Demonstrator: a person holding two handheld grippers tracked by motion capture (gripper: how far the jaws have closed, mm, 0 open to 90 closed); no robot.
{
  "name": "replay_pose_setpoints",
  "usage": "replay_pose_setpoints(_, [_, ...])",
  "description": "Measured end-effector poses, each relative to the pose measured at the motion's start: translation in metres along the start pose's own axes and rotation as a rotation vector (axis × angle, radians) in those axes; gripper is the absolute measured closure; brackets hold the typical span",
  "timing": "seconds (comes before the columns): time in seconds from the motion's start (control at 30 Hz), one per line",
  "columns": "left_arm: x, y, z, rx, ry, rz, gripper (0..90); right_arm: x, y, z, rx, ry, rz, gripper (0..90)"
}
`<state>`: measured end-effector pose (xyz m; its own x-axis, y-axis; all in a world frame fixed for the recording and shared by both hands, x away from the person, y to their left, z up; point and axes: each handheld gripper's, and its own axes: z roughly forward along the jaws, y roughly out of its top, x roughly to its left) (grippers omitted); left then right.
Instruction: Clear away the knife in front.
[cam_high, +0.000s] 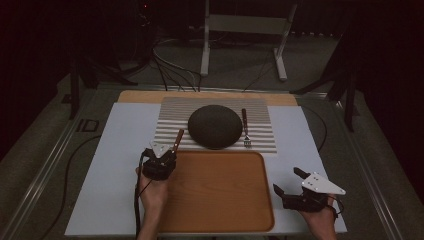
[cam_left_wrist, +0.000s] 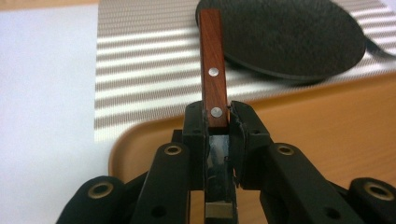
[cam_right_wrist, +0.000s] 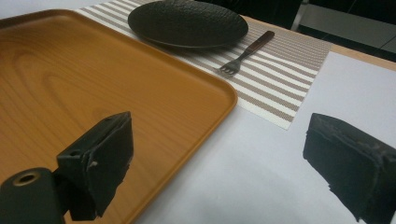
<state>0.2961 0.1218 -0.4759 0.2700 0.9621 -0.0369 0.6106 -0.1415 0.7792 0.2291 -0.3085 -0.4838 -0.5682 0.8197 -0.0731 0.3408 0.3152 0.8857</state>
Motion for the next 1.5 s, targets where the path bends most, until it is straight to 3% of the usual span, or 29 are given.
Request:
replay_pose_setpoints(0.23, [0.000, -0.013, -0.004, 0.009, 0.004, -0.016, 78.2, 0.000, 0.000, 0.000, 0.001, 0.000, 0.000, 8.3])
replay_pose_setpoints(0.63, [-0.003, -0.035, -0.017, 0.015, 0.049, -0.019, 78.1, 0.001, 0.000, 0.001, 0.005, 0.002, -0.007, 8.3])
replay_pose_setpoints(1.0, [0.001, -0.056, -0.033, 0.019, 0.070, -0.074, 78.1, 0.002, 0.000, 0.001, 0.011, 0.003, -0.008, 8.3])
replay_pose_setpoints(1.5, [0.005, -0.068, -0.040, 0.030, 0.098, -0.114, 78.0, 0.002, 0.000, 0.002, 0.015, 0.005, -0.011, 8.3])
